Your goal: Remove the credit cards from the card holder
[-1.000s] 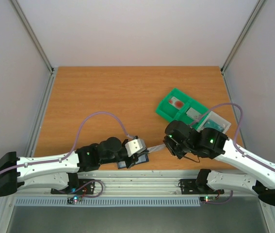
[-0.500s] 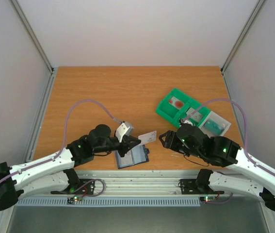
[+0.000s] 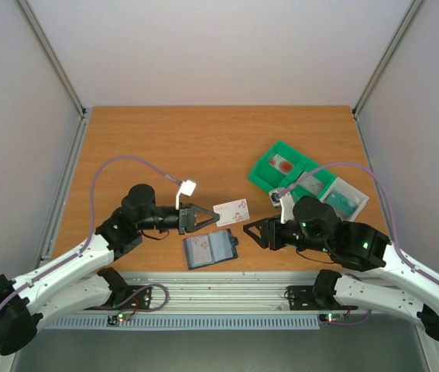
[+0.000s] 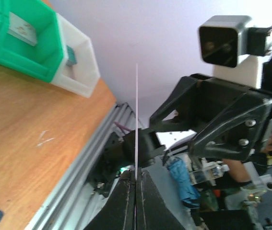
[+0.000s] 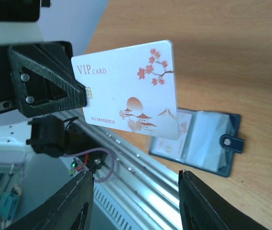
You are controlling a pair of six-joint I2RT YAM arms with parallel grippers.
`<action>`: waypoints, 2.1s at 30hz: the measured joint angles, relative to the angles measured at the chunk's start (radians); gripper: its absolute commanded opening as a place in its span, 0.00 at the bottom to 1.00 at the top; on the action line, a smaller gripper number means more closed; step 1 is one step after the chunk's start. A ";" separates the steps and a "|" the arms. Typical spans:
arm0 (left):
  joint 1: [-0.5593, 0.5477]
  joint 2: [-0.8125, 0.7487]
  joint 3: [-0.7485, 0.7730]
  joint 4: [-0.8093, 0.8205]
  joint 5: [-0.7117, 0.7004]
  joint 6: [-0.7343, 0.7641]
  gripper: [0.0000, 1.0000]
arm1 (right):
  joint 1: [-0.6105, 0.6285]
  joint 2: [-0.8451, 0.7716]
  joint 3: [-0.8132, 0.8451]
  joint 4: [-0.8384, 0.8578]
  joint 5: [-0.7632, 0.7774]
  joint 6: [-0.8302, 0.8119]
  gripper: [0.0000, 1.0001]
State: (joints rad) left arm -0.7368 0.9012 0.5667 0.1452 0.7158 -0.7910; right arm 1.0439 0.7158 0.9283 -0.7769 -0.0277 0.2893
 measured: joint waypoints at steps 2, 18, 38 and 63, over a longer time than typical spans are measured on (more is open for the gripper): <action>0.007 0.000 -0.006 0.041 0.032 -0.055 0.00 | -0.018 0.018 0.000 0.021 -0.047 -0.008 0.48; 0.021 -0.004 -0.008 0.084 0.142 -0.198 0.00 | -0.316 0.021 -0.129 0.256 -0.477 0.103 0.31; 0.021 -0.016 -0.014 0.101 0.134 -0.232 0.00 | -0.317 -0.051 -0.180 0.366 -0.568 0.180 0.01; 0.024 -0.080 0.197 -0.645 -0.370 0.155 0.99 | -0.317 0.090 -0.062 0.199 -0.163 0.112 0.01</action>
State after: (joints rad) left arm -0.7132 0.8211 0.7635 -0.5003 0.3458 -0.6357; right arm 0.7265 0.8055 0.8665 -0.5777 -0.1905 0.4015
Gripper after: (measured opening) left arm 0.993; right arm 0.015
